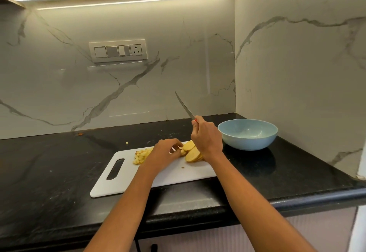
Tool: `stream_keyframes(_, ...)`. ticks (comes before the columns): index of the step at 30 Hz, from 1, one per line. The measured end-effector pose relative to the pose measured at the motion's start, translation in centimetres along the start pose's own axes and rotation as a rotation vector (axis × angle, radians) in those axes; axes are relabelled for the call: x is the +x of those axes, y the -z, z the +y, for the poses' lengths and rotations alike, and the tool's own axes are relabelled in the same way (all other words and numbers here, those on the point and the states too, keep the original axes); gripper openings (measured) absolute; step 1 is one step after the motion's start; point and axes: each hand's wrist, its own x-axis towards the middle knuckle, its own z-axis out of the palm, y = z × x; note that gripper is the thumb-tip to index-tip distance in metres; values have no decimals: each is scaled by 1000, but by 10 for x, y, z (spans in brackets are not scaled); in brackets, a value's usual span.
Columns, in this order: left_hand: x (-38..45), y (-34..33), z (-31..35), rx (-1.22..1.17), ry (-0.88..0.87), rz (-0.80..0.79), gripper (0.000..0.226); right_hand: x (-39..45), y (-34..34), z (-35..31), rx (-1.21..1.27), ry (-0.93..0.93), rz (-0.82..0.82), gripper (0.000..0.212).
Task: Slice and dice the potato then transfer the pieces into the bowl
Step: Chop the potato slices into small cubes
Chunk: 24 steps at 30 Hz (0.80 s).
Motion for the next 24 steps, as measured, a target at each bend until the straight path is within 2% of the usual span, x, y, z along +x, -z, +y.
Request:
stream_keyframes(7,-7,5,-1,-100,51,206,24,-3,3,-2,-15,-13,5,33)
stream_keyframes(11,-26,8,3,-178,103,216,16,-10,7,-6,-37,-27,-27,32)
stream_keyframes(15,-55,6,9,-139,136,218,9,-25,15,-15,-46,-43,-79,31)
stream_keyframes(20,-65,4,7,-122,153,232,18,-58,20,-41,-64,-19,-226,31)
stream_keyframes(24,-71,6,5,-127,260,212,19,-82,28,-51,-147,-37,-335,29)
